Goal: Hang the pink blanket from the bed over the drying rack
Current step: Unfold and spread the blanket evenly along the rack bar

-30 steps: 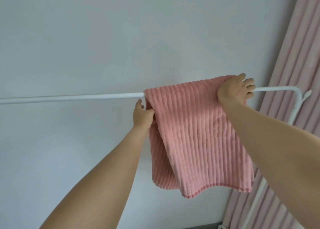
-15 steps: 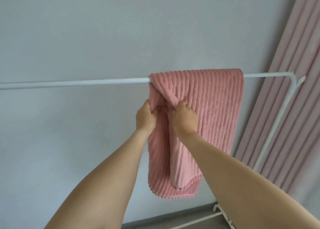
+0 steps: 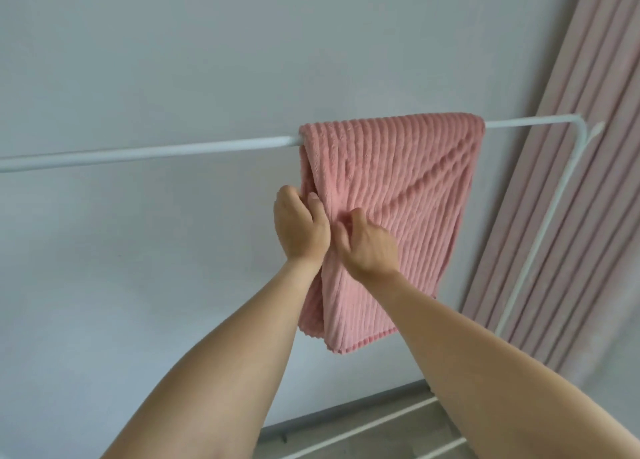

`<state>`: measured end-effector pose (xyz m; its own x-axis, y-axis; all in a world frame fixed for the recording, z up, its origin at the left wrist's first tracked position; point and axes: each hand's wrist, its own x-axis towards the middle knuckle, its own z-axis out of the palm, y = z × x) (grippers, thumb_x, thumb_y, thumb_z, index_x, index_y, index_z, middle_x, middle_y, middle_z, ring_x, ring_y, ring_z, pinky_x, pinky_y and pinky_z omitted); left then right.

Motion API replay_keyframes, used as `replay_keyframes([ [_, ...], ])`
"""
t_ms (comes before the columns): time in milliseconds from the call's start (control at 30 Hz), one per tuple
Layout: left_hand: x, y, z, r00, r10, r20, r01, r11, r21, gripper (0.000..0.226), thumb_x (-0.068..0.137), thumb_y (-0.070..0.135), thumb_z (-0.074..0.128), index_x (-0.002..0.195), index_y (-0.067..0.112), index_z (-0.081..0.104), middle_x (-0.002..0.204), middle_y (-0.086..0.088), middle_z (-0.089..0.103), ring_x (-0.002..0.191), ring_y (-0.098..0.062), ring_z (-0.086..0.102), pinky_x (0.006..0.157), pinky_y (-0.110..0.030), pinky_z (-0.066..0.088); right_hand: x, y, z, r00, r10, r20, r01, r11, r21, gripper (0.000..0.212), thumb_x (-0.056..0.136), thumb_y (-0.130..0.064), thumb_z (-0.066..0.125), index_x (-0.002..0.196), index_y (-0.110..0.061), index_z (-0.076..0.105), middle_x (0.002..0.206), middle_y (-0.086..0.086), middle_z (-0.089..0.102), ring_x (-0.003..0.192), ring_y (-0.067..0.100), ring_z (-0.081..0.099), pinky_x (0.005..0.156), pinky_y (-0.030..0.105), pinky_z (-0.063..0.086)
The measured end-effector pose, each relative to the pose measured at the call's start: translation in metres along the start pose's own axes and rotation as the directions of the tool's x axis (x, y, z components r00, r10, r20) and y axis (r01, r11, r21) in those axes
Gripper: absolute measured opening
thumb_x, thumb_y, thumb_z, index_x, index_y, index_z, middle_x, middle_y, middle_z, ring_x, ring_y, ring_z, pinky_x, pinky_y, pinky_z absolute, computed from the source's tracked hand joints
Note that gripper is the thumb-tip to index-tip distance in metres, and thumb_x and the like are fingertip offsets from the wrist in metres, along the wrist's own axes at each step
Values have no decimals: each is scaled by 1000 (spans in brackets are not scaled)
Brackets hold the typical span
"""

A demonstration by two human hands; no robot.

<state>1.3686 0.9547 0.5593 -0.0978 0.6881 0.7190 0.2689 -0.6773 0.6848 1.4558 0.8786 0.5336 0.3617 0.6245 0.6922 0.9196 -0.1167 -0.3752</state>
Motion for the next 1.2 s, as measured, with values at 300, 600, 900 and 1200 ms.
replay_keyframes([
  [300,39,93,39,802,556,216,-594,779,200,39,69,5,52,105,5,65,119,-15,56,114,-35,50,102,-50,39,85,55,-71,918,334,-212,-354,933,-62,23,99,-21,33,107,-8,50,109,9,54,72,22,50,53,32,32],
  [600,76,155,137,763,385,520,-601,718,351,35,88,25,49,116,8,59,116,-13,59,107,-33,53,95,-41,42,179,149,-151,789,544,-286,-546,834,79,28,95,-13,39,119,-3,48,124,15,49,113,35,47,84,42,42],
  [900,76,133,190,735,338,588,-661,551,509,44,95,64,39,94,21,50,71,5,48,65,-21,48,60,-33,32,235,207,-136,833,552,-35,-545,829,123,35,93,-34,53,105,-2,55,92,9,59,87,31,58,72,32,41],
  [1200,75,141,207,725,357,590,-666,583,465,37,97,57,43,92,21,48,73,3,48,68,-22,46,62,-33,31,238,207,-137,802,580,-143,-586,810,2,42,98,-38,54,111,2,52,116,19,58,108,37,58,83,34,43],
])
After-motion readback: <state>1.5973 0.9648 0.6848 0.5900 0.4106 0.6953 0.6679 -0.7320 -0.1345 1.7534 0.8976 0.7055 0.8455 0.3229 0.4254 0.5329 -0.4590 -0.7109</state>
